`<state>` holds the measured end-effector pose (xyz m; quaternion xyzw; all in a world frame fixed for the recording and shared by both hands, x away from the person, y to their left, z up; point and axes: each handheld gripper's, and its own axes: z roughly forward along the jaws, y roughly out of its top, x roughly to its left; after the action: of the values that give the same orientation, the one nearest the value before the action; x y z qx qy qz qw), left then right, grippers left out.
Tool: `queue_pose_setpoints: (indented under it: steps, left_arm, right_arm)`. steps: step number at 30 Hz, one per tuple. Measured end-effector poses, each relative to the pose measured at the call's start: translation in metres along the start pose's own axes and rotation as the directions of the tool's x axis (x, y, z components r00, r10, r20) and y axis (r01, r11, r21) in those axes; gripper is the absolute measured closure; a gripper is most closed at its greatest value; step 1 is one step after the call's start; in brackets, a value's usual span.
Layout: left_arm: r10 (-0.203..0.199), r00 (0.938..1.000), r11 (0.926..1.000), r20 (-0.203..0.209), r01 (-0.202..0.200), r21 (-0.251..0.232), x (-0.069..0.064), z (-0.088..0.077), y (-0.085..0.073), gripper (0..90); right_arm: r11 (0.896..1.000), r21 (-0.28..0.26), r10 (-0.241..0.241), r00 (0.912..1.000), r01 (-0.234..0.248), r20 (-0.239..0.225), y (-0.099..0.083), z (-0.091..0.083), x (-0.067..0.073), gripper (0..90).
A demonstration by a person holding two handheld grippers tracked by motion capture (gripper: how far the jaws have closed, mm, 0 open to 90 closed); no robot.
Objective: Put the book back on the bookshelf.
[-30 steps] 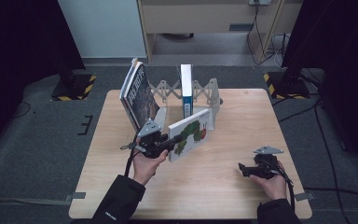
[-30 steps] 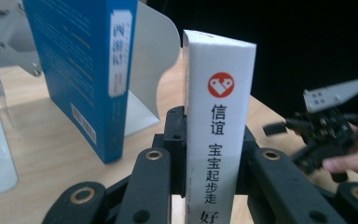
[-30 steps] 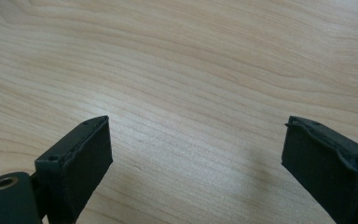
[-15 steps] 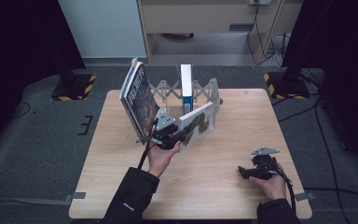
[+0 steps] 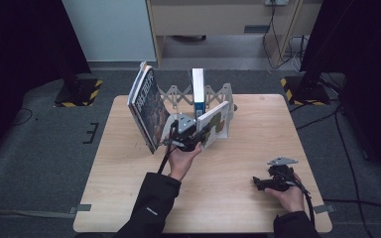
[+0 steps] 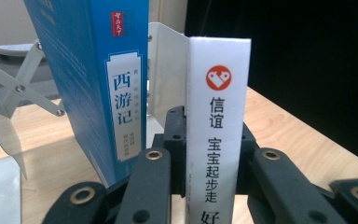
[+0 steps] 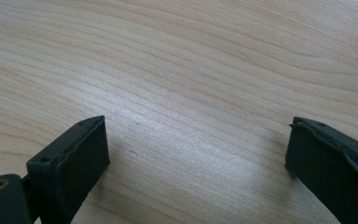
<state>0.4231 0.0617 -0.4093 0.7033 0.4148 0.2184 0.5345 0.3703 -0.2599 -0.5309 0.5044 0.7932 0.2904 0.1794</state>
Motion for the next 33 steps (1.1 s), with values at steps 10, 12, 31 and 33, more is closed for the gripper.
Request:
queue_pose_setpoints:
  steps: [10,12,31,33]
  left_arm:
    - [0.018,0.9992,0.9998,-0.035,-0.018,0.007,-0.003,0.019,-0.007,74.5]
    - [0.025,0.9987,0.9997,-0.044,-0.024,0.009,-0.004,0.022,-0.009,74.5]
    - [0.019,0.9974,0.9993,-0.069,-0.016,0.032,-0.001,0.041,-0.026,74.2]
    - [0.016,0.9977,0.9995,-0.066,-0.015,0.028,-0.001,0.04,-0.028,74.1]
  right_arm:
    - [1.0,-0.015,0.001,1.0,-0.001,0.002,-0.001,0.001,0.001,5.0]
    - [1.0,-0.015,0.005,1.0,-0.005,0.002,-0.002,0.001,0.001,4.8]
    - [1.0,-0.021,-0.006,1.0,0.006,0.0,-0.002,0.001,0.002,4.7]
    - [1.0,-0.021,-0.006,1.0,0.006,-0.001,-0.002,0.001,0.002,4.7]
